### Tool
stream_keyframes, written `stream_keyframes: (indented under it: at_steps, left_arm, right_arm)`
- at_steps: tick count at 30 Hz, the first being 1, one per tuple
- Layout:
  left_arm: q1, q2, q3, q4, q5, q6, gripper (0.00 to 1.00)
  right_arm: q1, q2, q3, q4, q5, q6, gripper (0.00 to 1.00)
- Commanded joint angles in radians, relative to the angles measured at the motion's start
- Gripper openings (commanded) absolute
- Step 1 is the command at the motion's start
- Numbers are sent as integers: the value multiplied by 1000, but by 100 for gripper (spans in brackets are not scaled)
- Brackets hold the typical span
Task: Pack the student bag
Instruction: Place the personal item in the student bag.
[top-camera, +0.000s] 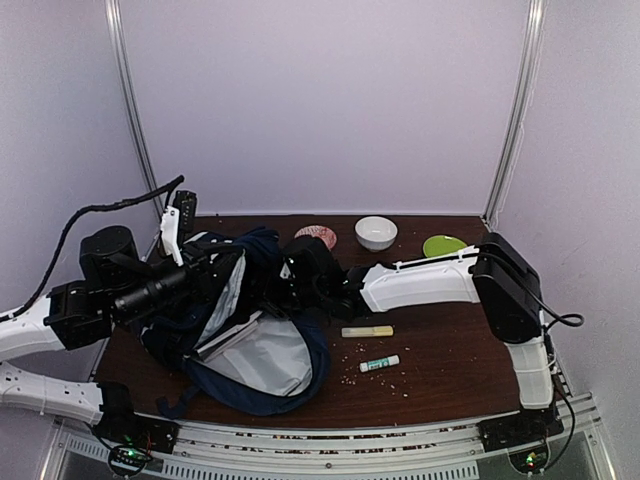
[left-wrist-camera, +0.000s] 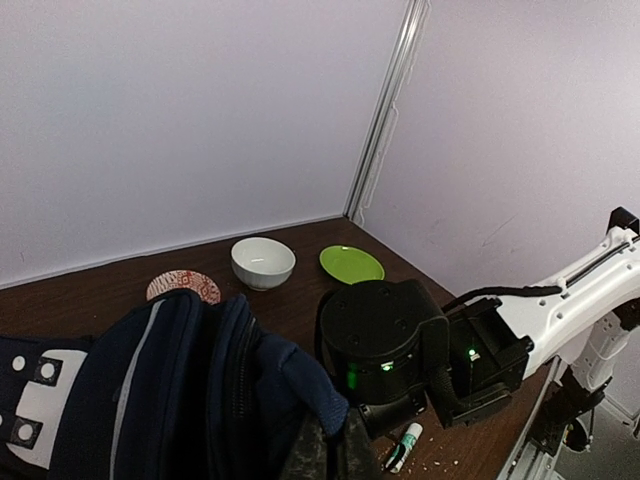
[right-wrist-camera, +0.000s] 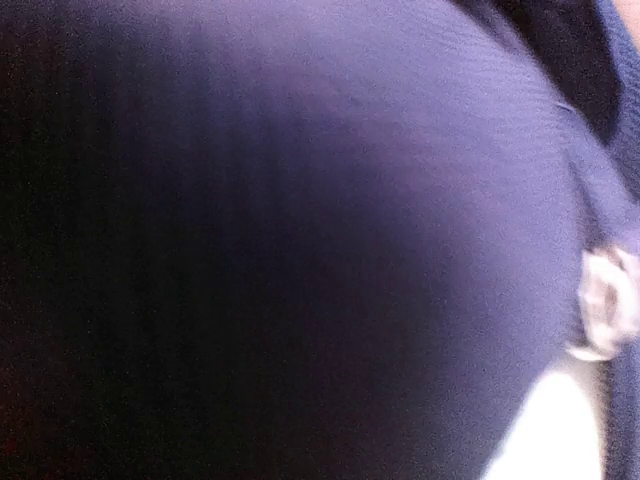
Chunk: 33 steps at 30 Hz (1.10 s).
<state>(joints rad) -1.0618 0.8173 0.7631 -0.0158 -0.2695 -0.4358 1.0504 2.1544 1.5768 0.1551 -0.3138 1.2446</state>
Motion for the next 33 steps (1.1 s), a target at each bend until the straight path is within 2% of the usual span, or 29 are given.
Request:
stream_keyframes:
  at_steps: [1,6,10,12,15,19,22,26,30,33]
  left_arm:
    - [6,6,61,201,51,-29,0]
    - [6,37,56,228,90,-69,0]
    - [6,62,58,253,125,-102,0]
    - [6,74,59,255,141,-109,0]
    - [6,69,58,244,116,-104,0]
    - [6,13,47,205,25,-55,0]
    - [7,-30,53,157,-31,2,0]
    - [8,-87,48,113,-101,50,0]
    - [8,-125,44,17,-217,53,0]
    - [8,-143,30,-34,-247,52,0]
  right_arm:
    - [18,58,137,4,-30,19,16]
    - [33,128,252,26,-72,55,10]
    - [39,222,377,27,-129,65,8]
    - [47,273,456,18,-166,71,10]
    - [51,286,477,27,-190,79,20]
    - [25,146,285,141,-173,93,40]
    - [-6,6,118,172,-151,66,51]
    - [-33,-158,-20,130,-135,10,57]
    - [-46,-315,-175,89,-106,-36,59]
    - [-54,-474,-319,28,-57,-118,59]
